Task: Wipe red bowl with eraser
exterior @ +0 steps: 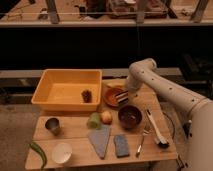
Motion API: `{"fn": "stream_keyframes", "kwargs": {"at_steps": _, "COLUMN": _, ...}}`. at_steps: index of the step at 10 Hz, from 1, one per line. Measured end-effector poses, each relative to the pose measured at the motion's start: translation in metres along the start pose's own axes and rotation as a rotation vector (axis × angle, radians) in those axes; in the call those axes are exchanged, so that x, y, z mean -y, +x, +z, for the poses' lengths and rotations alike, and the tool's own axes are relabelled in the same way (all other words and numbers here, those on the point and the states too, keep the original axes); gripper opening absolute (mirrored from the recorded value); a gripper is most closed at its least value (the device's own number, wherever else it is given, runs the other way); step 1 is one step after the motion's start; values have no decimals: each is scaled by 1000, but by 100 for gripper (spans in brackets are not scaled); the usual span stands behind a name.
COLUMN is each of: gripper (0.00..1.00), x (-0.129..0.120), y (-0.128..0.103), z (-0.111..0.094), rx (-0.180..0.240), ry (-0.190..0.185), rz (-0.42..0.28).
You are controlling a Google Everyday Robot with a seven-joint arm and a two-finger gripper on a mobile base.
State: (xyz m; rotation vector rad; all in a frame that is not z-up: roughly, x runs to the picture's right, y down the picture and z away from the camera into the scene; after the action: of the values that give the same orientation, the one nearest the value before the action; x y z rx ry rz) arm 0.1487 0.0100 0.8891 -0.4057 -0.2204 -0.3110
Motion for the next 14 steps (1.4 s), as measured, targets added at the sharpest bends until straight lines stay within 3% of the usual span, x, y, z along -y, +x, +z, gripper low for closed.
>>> {"fn": "stream_keyframes", "kwargs": {"at_steps": 3, "gripper": 14, "x": 29, "y": 9, "z": 9, "rx": -22, "ry": 10, "rz": 26}}
{"fn": "stream_keyframes", "kwargs": {"at_steps": 6, "gripper": 14, "x": 57, "y": -10, "z": 24, "rx": -25, "ry": 17, "rz": 20}}
{"fn": "stream_keyframes", "kwargs": {"at_steps": 8, "gripper": 14, "x": 68, "y": -35, "z": 29, "rx": -12, "ry": 19, "rz": -8}}
{"fn": "stream_keyframes", "kwargs": {"at_steps": 11, "gripper": 14, "x": 61, "y": -66, "z": 25, "rx": 36, "ry": 15, "rz": -71}}
{"fn": "stream_keyframes", "kwargs": {"at_steps": 14, "gripper": 14, "x": 37, "y": -77, "z": 20, "rx": 67, "ry": -15, "rz": -115}}
